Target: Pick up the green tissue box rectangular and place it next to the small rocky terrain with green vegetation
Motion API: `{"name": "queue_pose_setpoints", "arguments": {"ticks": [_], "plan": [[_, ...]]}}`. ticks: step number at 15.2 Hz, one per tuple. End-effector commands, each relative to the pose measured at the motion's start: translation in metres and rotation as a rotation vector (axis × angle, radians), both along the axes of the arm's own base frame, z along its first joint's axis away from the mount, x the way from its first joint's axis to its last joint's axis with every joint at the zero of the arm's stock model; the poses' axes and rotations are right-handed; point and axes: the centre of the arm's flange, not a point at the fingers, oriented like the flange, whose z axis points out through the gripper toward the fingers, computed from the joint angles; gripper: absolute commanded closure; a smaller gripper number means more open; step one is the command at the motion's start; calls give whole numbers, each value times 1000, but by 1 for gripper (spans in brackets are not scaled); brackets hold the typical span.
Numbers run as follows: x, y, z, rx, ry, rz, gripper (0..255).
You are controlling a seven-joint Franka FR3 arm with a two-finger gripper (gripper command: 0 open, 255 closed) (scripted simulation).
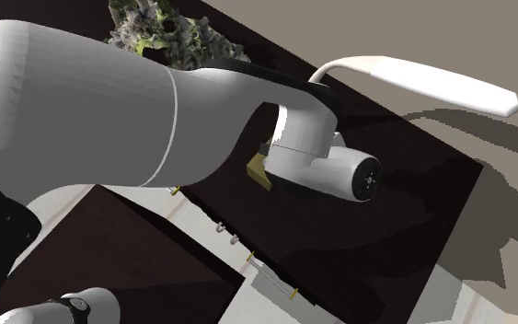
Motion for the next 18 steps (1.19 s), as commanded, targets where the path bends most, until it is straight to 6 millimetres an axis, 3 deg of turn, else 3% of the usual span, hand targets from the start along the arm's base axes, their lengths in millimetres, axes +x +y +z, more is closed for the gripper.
{"name": "queue_pose_setpoints", "arguments": {"ticks": [1, 8, 16, 17, 18], "plan": [[6, -3, -12, 18, -12, 5, 0], [15, 19, -43, 18, -12, 5, 0], [15, 19, -43, 18, -12, 5, 0], [15, 19, -43, 18, -12, 5, 255], [15, 19, -43, 18, -12, 5, 255]]}}
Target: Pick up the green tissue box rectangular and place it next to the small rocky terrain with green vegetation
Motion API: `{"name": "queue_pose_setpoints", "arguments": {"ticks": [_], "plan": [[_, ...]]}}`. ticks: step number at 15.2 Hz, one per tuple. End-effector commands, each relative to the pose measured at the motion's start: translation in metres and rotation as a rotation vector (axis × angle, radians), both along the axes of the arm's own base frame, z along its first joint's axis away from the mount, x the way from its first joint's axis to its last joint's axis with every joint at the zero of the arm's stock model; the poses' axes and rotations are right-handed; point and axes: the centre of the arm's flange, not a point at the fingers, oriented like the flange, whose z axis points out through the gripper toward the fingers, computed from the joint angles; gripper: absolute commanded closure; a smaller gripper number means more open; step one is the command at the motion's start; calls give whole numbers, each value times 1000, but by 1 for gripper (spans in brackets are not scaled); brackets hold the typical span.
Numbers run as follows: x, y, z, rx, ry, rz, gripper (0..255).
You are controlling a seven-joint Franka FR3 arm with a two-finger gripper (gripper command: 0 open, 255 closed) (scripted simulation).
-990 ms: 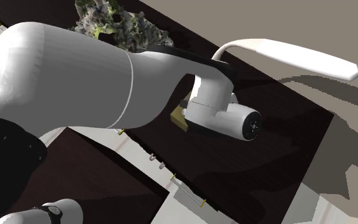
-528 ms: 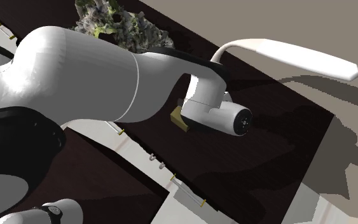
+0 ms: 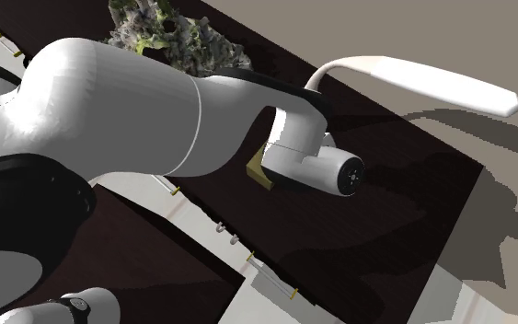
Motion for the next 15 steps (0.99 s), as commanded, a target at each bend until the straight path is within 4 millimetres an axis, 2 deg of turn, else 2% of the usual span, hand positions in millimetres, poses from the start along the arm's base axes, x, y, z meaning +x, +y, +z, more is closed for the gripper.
{"name": "queue_pose_setpoints", "arguments": {"ticks": [1, 8, 15], "plan": [[0, 0, 0, 0, 0, 0, 255], [0, 0, 0, 0, 0, 0, 255], [0, 0, 37, 0, 0, 0, 255]]}}
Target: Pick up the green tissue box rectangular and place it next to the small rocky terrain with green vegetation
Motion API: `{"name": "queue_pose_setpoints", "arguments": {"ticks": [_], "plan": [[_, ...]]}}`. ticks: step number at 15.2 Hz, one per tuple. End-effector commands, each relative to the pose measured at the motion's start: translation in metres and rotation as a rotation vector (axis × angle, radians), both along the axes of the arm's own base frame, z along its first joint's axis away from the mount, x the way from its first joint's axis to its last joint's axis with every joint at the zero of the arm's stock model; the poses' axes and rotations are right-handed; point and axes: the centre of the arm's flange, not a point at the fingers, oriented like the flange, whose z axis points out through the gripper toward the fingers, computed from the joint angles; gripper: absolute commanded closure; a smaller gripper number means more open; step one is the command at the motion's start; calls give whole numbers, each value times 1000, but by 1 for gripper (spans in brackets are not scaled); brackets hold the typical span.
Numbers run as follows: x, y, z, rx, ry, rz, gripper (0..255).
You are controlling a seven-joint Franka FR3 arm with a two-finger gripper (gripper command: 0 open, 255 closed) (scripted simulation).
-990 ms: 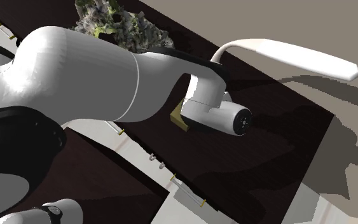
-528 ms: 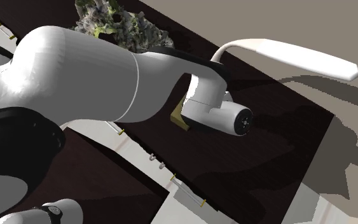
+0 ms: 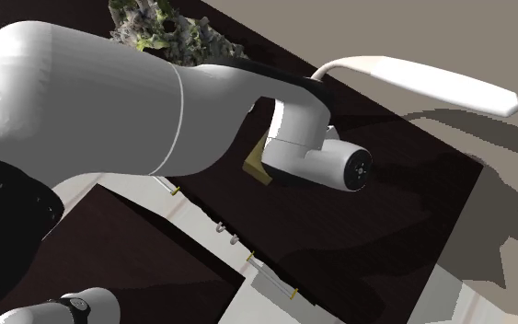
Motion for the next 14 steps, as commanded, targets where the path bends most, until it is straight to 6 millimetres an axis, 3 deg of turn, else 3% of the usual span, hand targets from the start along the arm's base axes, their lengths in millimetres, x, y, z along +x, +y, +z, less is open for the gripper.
{"name": "queue_pose_setpoints", "arguments": {"ticks": [1, 14], "plan": [[0, 1, 11, 0, 0, 0, 255], [0, 1, 79, 0, 0, 0, 255]]}}
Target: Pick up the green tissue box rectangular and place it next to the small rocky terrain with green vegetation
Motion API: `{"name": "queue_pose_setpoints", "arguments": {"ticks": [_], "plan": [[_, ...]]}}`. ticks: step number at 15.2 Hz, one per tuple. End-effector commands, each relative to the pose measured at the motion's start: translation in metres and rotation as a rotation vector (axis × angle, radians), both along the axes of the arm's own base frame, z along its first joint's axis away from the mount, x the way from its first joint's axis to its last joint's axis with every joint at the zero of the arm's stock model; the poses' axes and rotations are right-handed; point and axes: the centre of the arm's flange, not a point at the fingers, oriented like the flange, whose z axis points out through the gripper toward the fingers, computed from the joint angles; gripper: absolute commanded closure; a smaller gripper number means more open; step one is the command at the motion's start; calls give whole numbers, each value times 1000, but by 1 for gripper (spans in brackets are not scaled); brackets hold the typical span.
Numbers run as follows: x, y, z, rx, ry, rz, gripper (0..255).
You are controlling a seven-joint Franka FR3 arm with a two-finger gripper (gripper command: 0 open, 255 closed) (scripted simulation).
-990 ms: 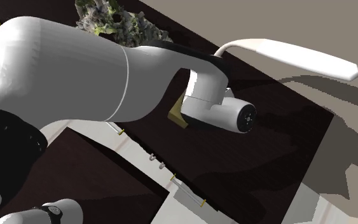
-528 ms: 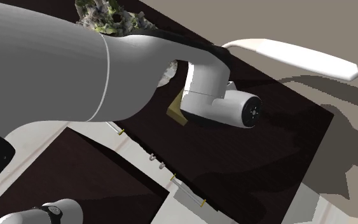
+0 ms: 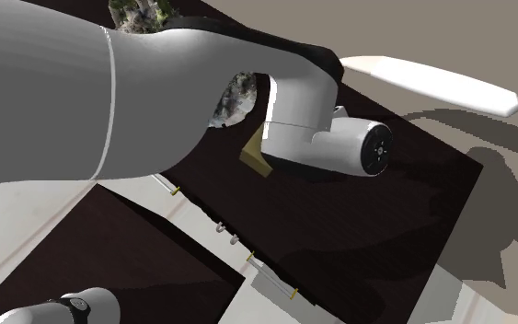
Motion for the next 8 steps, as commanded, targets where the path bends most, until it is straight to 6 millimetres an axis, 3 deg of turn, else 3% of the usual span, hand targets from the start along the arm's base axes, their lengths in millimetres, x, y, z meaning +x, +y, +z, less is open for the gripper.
{"name": "queue_pose_setpoints", "arguments": {"ticks": [1, 8], "plan": [[0, -1, 11, 0, 0, 0, 255], [0, -1, 48, 0, 0, 0, 255]]}}
